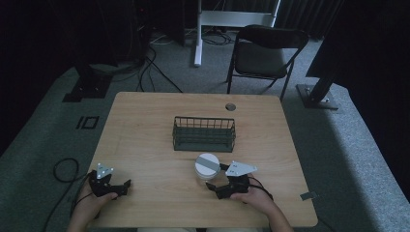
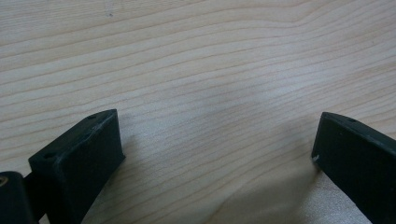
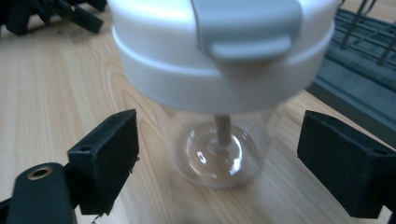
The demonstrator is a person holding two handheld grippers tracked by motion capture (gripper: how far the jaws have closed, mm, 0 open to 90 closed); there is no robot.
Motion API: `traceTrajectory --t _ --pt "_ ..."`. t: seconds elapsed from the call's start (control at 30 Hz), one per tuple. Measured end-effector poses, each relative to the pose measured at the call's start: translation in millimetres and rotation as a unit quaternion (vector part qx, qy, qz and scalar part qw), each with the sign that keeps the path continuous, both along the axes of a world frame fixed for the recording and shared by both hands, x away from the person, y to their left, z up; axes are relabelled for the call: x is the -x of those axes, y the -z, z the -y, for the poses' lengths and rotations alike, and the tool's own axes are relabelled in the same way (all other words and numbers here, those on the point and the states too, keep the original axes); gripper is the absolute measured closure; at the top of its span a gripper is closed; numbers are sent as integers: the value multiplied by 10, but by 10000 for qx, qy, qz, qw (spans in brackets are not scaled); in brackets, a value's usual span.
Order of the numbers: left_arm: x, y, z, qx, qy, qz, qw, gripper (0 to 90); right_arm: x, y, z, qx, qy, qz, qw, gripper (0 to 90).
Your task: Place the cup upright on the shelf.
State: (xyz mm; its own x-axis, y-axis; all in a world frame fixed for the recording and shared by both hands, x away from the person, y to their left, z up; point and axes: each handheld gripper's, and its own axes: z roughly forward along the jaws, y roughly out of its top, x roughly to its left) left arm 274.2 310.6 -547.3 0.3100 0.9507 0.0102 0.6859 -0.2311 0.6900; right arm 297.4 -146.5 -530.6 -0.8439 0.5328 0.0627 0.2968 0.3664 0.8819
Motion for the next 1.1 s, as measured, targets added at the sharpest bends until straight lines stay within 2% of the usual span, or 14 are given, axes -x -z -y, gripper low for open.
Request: traceTrajectory --t 0.23,0.47,0.67,1.1 --pt "0 0 0 1 0 0 10000 20 -26 33 -76 -106 85 151 9998 136" --pt "0 0 0 0 1 -1 10000 20 -40 59 -135 -318 213 99 9992 171" --pt "0 -1 0 -1 0 -3 10000 20 -47 92 -167 -437 275 37 9987 166" --pt "0 0 0 2 1 0 10000 20 -87 127 -312 -596 416 202 9972 159"
